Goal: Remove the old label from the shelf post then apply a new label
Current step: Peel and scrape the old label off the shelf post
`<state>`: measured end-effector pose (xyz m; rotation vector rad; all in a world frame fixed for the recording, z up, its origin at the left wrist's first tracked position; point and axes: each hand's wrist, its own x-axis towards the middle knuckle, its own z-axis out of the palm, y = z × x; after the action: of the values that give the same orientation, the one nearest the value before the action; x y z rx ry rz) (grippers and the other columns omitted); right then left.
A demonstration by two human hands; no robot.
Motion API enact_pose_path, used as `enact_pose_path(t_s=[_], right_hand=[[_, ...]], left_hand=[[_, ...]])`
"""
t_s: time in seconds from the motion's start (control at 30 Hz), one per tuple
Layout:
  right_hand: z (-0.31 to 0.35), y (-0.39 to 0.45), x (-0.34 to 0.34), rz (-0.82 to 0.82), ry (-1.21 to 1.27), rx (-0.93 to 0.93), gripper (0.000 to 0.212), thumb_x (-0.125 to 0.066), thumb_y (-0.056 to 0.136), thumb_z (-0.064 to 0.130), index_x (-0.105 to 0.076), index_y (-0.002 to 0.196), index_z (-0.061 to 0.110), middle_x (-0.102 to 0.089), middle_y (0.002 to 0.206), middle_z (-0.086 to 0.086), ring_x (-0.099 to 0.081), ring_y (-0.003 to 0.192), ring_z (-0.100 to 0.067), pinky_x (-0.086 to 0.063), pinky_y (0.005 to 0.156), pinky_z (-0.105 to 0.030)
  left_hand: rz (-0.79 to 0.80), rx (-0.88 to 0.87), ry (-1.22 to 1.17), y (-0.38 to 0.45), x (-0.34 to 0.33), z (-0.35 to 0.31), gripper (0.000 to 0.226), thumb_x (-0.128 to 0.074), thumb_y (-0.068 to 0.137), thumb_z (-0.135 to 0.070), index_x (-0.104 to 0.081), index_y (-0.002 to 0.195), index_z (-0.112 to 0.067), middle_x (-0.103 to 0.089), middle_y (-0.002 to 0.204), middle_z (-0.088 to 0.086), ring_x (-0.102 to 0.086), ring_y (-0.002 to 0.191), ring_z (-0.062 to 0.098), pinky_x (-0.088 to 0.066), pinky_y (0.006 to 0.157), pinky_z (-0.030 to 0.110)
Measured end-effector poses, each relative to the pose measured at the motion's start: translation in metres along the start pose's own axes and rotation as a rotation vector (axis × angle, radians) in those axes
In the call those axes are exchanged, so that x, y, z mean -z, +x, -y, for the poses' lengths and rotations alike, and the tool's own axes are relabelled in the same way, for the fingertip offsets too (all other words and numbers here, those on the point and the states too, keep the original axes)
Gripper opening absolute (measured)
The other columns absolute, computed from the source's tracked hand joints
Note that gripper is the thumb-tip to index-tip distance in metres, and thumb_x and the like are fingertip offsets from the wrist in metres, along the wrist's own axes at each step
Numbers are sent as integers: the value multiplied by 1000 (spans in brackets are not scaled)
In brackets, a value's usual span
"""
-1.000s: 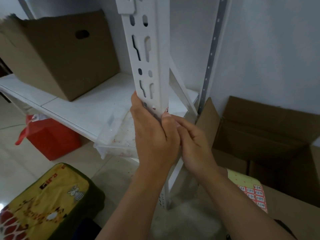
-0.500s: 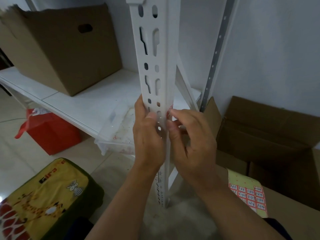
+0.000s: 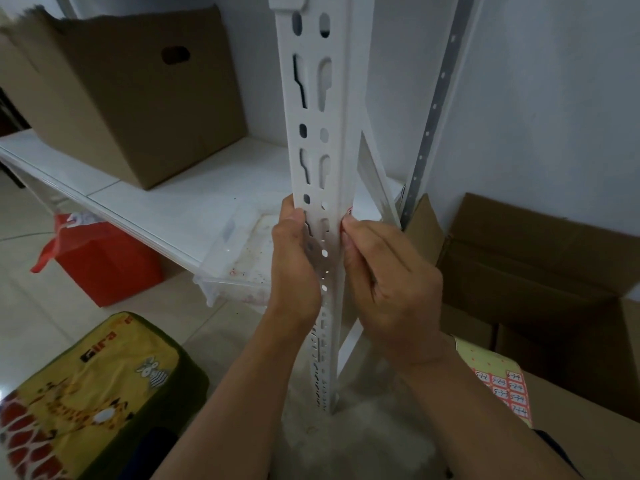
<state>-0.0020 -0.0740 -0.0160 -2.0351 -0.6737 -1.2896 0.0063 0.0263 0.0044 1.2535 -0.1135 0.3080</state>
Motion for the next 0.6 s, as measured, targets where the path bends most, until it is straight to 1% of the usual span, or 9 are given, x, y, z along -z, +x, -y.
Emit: enact_pose_path(t_s=[0.07,0.13,0.2,0.27,0.4,0.5,0.6], right_hand=[[-1,0,0,-16,5,-6,33,-50,98,21,-68,108,-6,-72,99,-18,-68,93,-23,-50,92,-19],[-1,-1,0,-25,10,-12,31,-52,97,19,-68,108,-5,-72,100,-17,-68,94,-22,-49,93,-17],[-2,-1,0,-25,8,-4,28,-55,96,17,-68,109,-5,-72,100,-17,-67,93,-21,-49,92,-17],[-3,-1,1,-22,2,3,26,-56,95,15,-68,109,-5,-72,100,-16,-68,92,-20,-51,89,-18],[-2,3,2,-12,-16,35,27,-55,96,17,-70,104,-5,-72,95,-16,-69,87,-21,-53,85,-21],[-3,8,3,-2,-47,54,28,-57,95,20,-71,98,-4,-73,91,-14,-70,83,-22,-50,86,-19],[-1,8,-1,-15,-35,16,25,-61,92,19,-71,96,-3,-73,88,-14,-70,81,-22,-51,81,-19]], left_hand=[[-8,-12,25,-1,0,0,62,-25,85,-42,-49,118,4,-65,87,0,-66,79,6,-53,68,17],[-16,-26,38,-1,0,0,52,-25,85,-41,-50,109,-2,-65,81,-5,-65,76,4,-52,67,16],[-9,-38,31,-1,0,1,46,-25,86,-41,-52,105,-9,-65,81,-7,-64,78,4,-52,69,17],[5,-42,17,-1,1,1,45,-24,87,-40,-52,106,-10,-66,83,-6,-65,79,5,-52,69,17],[8,-36,-4,-1,-1,0,48,-25,87,-40,-49,112,-6,-67,89,-2,-67,80,6,-53,68,17],[5,-42,2,-1,-2,-2,43,-25,86,-38,-49,106,-9,-68,81,-10,-67,77,4,-52,66,15],[-5,-41,3,-2,-4,-2,44,-25,85,-40,-48,108,-10,-67,82,-11,-68,78,4,-53,66,15]])
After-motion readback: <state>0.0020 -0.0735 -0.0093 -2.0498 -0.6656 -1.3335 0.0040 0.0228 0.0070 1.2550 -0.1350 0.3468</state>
